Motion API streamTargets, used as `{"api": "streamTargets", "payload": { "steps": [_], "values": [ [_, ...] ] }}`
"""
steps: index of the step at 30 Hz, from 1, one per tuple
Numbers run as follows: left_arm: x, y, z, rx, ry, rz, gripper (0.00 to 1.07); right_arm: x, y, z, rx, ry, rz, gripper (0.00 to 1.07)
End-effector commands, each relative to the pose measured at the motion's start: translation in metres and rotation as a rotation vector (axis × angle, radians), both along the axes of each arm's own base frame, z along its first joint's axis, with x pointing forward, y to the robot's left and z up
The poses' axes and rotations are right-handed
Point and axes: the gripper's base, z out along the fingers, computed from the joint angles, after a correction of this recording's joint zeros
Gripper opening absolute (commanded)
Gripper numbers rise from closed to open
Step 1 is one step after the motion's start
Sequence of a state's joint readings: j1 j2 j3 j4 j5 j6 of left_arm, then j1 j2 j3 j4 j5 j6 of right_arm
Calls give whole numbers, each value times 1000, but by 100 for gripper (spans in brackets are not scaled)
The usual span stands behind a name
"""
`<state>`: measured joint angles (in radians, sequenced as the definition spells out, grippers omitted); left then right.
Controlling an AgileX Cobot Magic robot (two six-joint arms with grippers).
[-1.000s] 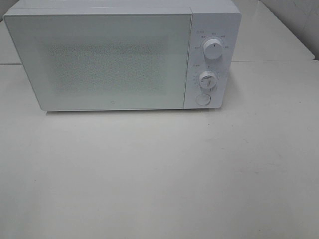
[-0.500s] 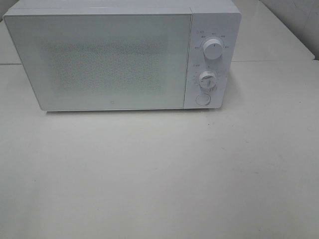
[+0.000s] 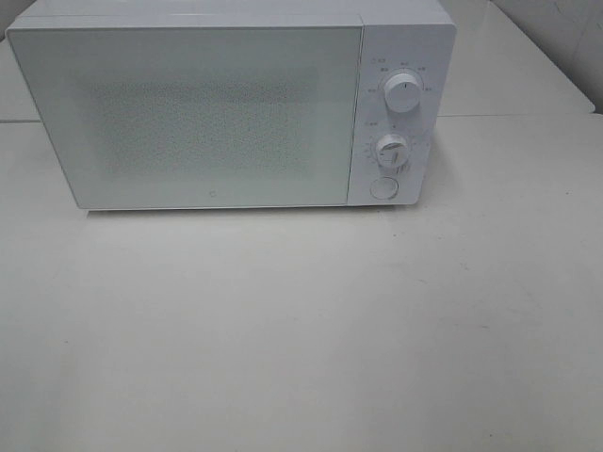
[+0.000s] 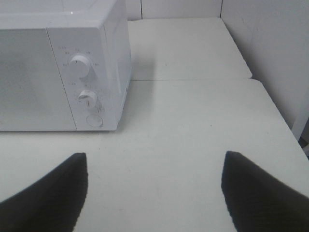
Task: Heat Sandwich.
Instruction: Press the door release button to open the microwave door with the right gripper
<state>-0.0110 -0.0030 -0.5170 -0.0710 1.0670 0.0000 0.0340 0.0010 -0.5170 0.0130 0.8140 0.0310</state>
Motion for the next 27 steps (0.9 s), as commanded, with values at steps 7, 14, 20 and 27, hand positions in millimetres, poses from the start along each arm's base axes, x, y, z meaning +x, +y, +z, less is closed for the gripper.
{"api": "streamTargets", "payload": {
  "steps": [7,14,20,27],
  "values": [
    [-1,0,0,2,-8,2,98,27,1,14,5,-38,-11,75],
    [-1,0,0,2,-8,2,98,63,1,22,1,-44,-14,75],
    [-1,0,0,2,-8,2,98,94,2,22,1,-28,-15,75],
    [-1,0,0,2,-8,2,98,129,3,14,-1,26,-16,75]
  ]
}}
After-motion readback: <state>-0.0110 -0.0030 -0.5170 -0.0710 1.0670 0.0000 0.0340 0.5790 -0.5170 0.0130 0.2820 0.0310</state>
